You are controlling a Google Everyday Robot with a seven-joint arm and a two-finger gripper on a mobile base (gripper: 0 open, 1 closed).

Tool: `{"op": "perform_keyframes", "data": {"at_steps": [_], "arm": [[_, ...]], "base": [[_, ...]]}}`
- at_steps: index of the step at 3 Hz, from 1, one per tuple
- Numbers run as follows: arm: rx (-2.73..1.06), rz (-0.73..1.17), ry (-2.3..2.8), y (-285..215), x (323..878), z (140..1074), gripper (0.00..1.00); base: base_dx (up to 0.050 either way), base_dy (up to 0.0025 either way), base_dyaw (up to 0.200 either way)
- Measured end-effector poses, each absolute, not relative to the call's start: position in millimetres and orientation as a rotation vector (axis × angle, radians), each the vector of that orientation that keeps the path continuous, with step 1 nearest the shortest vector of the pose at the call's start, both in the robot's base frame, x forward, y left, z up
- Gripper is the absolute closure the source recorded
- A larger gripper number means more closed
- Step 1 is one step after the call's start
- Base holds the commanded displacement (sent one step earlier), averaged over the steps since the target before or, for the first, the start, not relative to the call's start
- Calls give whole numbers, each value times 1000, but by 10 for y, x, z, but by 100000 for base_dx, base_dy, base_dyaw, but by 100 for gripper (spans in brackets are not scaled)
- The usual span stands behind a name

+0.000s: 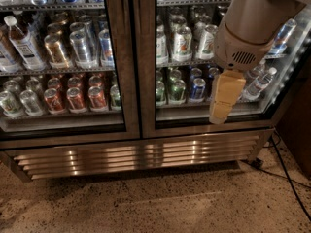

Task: Open left fridge door

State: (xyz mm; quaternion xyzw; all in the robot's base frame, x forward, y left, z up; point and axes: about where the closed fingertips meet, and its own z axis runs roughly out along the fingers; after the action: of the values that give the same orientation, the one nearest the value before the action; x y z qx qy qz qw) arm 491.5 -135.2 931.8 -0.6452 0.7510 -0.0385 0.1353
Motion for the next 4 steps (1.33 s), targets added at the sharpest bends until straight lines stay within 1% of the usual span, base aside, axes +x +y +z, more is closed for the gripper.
{"op": "perform_keyframes", "data": {"at_steps": [1, 2, 3, 4], "arm": [[-1869, -111, 2175, -1352, 4915, 9318, 0], [-1870, 6, 2110, -1357, 4922, 9290, 0], [-1797, 236, 1959, -1558, 5128, 9088, 0], [-1772, 491, 1753, -1667, 5081, 8954, 0]], "base": [[0, 0, 0], [0, 0, 0], [0, 0, 0], [0, 0, 0]]}}
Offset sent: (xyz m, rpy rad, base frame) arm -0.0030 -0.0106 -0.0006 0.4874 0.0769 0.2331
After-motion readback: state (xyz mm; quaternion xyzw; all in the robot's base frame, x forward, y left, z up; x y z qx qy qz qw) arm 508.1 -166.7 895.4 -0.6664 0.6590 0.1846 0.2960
